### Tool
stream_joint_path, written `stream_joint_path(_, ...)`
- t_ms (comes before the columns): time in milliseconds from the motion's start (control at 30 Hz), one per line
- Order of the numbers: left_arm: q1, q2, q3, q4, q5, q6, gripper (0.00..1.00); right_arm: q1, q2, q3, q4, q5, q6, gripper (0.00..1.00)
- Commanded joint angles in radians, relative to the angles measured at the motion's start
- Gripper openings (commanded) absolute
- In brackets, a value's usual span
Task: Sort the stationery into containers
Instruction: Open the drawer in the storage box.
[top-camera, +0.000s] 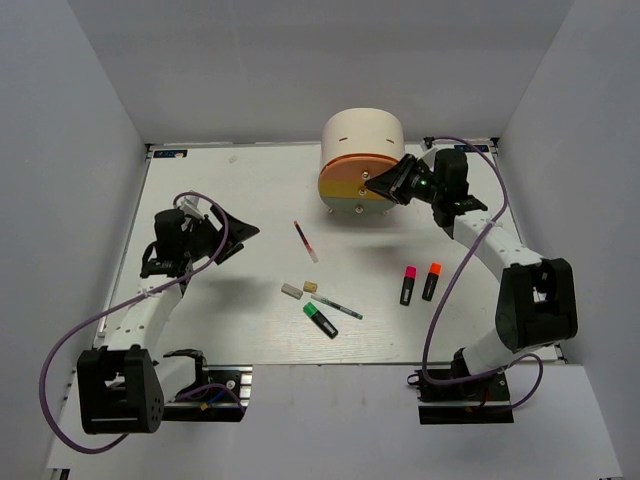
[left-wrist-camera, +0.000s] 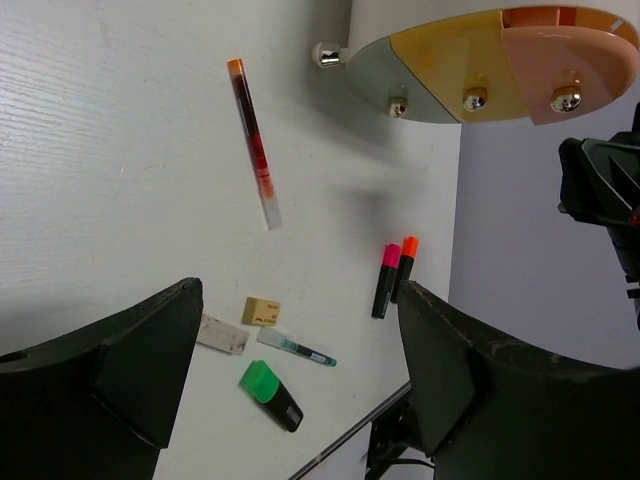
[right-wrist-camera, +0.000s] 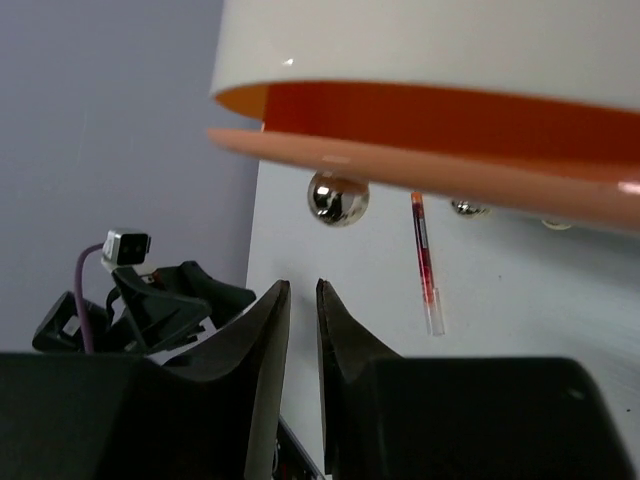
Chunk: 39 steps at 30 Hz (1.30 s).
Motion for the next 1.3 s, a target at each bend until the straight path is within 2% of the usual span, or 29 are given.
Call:
stream_joint_path(0, -0.005, 0.041, 0.014, 0.061, 0.034, -0.011, 0.88, 0.001, -0.07, -0.029, 0.021, -0.034, -0.02, 0.23)
stream_joint_path(200, -0.049, 0.155, 0.072, 0.093, 0.043, -0.011, 0.88, 0.0, -0.105, -0.083, 0.008, -0.041, -0.02, 0.23)
stream_joint_path(333, -0.088, 0.217, 0.105, 0.113, 0.034, -0.011, 0.88, -0.002, -0.088, -0.077, 0.043, -0.034, -0.002, 0.45)
stream_joint_path(367, -0.088, 0.228, 0.105, 0.122, 0.025, -0.011, 0.88, 0.001, -0.082, -0.064, 0.045, -0.023, 0.01, 0.47)
stream_joint_path(800, -0.146, 0.19, 0.056, 0.122, -0.015, -0.038, 0.9, 0.005, 0.045, 0.008, 0.114, 0.04, 0.109, 0.48)
stream_joint_path(1267, -0.155, 0.172, 0.037, 0.122, -0.034, -0.038, 0.9, 0.017, 0.079, 0.065, 0.131, 0.074, 0.153, 0.48)
